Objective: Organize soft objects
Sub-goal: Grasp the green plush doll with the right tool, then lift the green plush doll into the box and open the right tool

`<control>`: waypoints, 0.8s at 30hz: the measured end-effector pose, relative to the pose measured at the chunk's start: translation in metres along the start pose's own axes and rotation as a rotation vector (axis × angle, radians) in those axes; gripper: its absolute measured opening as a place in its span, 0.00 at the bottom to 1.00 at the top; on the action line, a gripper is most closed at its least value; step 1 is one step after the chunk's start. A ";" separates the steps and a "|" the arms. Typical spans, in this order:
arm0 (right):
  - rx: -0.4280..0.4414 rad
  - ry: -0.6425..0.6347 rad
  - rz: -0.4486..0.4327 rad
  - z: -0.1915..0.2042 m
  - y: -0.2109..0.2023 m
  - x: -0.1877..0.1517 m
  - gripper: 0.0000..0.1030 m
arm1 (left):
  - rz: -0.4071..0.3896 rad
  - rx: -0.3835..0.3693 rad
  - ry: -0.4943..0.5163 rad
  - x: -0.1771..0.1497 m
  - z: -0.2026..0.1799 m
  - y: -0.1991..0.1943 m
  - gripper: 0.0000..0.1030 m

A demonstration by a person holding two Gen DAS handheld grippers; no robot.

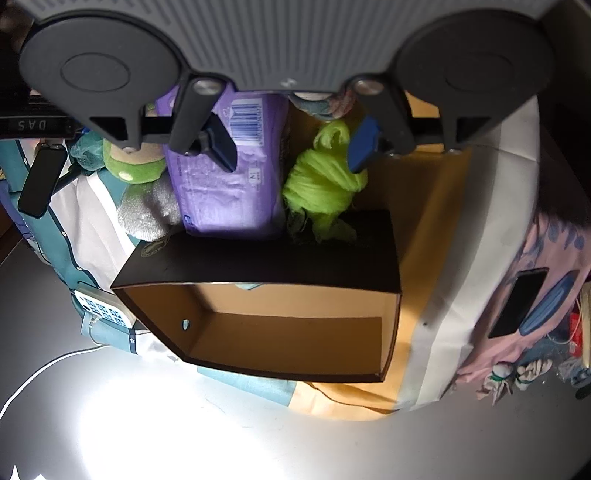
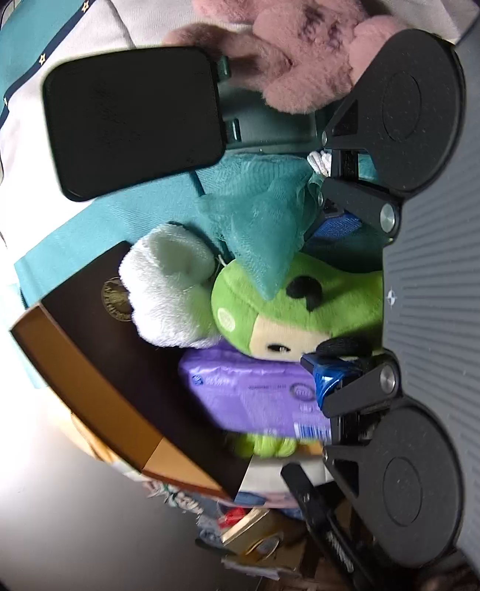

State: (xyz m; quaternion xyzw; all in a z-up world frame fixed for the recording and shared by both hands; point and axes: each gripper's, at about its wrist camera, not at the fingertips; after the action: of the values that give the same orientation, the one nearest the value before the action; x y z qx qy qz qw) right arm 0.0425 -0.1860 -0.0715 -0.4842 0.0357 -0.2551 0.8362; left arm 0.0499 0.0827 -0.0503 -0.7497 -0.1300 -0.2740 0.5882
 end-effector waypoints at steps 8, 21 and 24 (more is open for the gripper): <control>0.042 0.065 0.027 -0.003 0.021 0.003 0.46 | 0.004 0.006 -0.008 -0.010 0.007 -0.007 0.63; 0.476 0.064 -0.028 -0.009 -0.063 0.009 0.42 | 0.013 -0.014 0.034 -0.007 -0.006 -0.004 0.63; 0.547 -0.005 -0.092 0.003 -0.087 0.028 0.42 | 0.009 -0.017 0.035 -0.005 -0.011 -0.003 0.63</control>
State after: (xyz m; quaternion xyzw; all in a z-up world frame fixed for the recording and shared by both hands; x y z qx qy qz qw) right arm 0.0333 -0.2312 0.0076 -0.2420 -0.0587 -0.2918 0.9235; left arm 0.0412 0.0737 -0.0490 -0.7503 -0.1139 -0.2853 0.5853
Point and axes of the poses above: each gripper's, at about its wrist camera, not at the fingertips, and y roughly the way its jaws point, z to its left, x to its top, and after that the axes turned 6 degrees about z, right-handed
